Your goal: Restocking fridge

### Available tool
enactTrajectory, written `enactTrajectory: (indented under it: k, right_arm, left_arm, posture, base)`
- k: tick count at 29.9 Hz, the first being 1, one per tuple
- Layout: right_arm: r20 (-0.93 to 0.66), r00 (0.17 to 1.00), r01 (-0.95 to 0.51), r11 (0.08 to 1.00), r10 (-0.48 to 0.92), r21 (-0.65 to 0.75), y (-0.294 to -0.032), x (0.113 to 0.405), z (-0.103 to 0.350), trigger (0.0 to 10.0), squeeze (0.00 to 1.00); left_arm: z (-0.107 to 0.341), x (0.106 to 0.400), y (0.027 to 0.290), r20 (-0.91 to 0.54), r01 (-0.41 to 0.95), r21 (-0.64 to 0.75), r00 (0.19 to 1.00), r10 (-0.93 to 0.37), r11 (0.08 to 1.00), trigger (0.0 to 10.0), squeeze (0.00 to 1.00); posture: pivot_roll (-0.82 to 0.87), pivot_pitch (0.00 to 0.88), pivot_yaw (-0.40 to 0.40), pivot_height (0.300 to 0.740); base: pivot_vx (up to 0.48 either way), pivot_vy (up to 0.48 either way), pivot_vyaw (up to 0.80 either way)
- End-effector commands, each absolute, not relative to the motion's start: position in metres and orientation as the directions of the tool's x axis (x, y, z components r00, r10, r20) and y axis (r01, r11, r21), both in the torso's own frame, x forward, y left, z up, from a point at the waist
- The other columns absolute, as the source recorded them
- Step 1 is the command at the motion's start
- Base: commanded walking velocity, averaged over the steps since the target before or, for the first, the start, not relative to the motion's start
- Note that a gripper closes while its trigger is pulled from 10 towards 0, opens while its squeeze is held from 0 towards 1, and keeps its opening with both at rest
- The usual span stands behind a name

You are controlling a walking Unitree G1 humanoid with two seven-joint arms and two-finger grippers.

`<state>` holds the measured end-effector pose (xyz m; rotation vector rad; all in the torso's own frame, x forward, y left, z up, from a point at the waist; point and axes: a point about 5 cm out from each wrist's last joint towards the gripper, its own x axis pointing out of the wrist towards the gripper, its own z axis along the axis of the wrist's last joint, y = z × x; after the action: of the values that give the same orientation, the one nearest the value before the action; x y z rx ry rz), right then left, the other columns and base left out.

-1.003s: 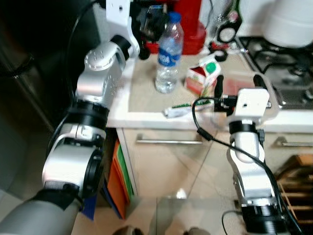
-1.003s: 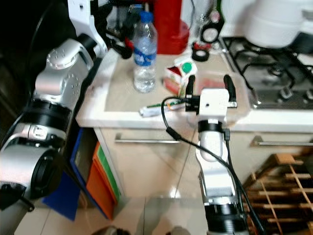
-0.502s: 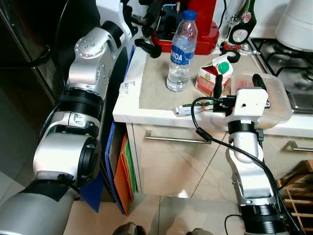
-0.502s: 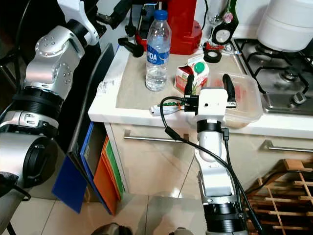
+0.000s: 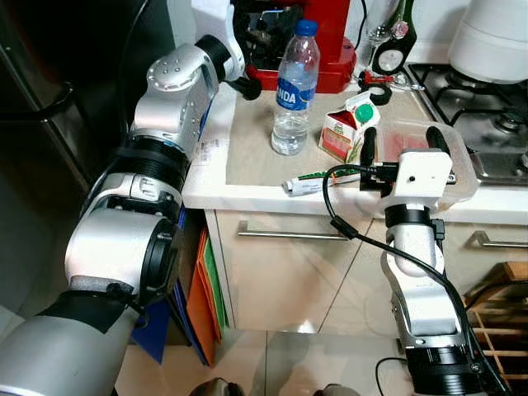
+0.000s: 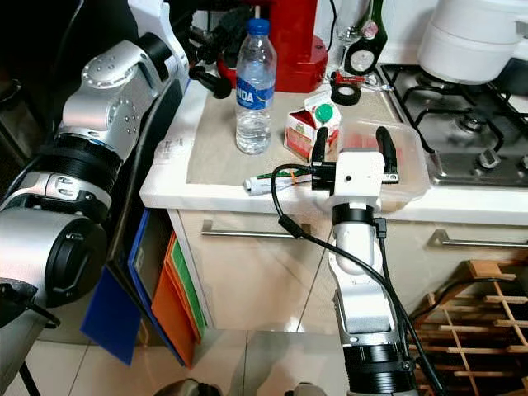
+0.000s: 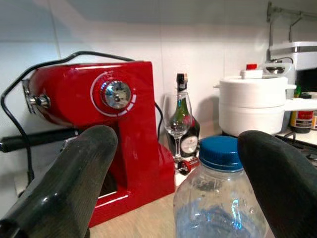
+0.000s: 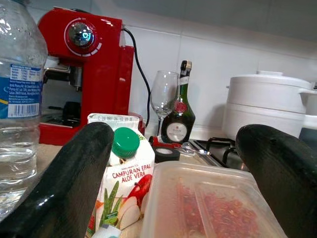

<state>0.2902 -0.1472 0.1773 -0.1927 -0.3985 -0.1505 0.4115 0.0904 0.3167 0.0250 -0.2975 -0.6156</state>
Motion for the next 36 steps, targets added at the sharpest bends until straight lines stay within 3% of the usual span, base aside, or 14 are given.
enactTrajectory:
  k: [1,28,35,36]
  right_arm:
    - [0.415,0.903,0.191,0.970,-0.113,-0.152,-0.147,0.287,0.180,10.0,0.00]
    - [0.409,0.901,0.215,0.966,-0.140,-0.142,-0.147,0.280,0.177,10.0,0.00]
    - [0.407,0.903,0.213,0.966,-0.136,-0.150,-0.149,0.280,0.177,10.0,0.00]
    - [0.407,0.904,0.212,0.965,-0.135,-0.152,-0.149,0.280,0.177,10.0,0.00]
  left_arm:
    - [0.330,0.410,0.086,0.284,0.575,0.151,0.754,-0.592,0.804,10.0,0.00]
    - [0.330,0.410,0.054,0.227,0.621,0.229,0.715,-0.661,0.750,10.0,0.00]
    - [0.328,0.412,0.055,0.220,0.622,0.187,0.728,-0.649,0.760,10.0,0.00]
    - [0.328,0.412,0.055,0.220,0.624,0.185,0.726,-0.651,0.759,4.1,0.00]
  posture:
    - [-0.17,0.000,0.070,0.727]
    - [-0.20,0.000,0.095,0.727]
    - [-0.20,0.000,0.083,0.727]
    - [-0.20,0.000,0.082,0.727]
  base:
    - [0.000,0.000,0.00]
    - [0.000,0.000,0.00]
    - [0.000,0.000,0.00]
    - [0.000,0.000,0.00]
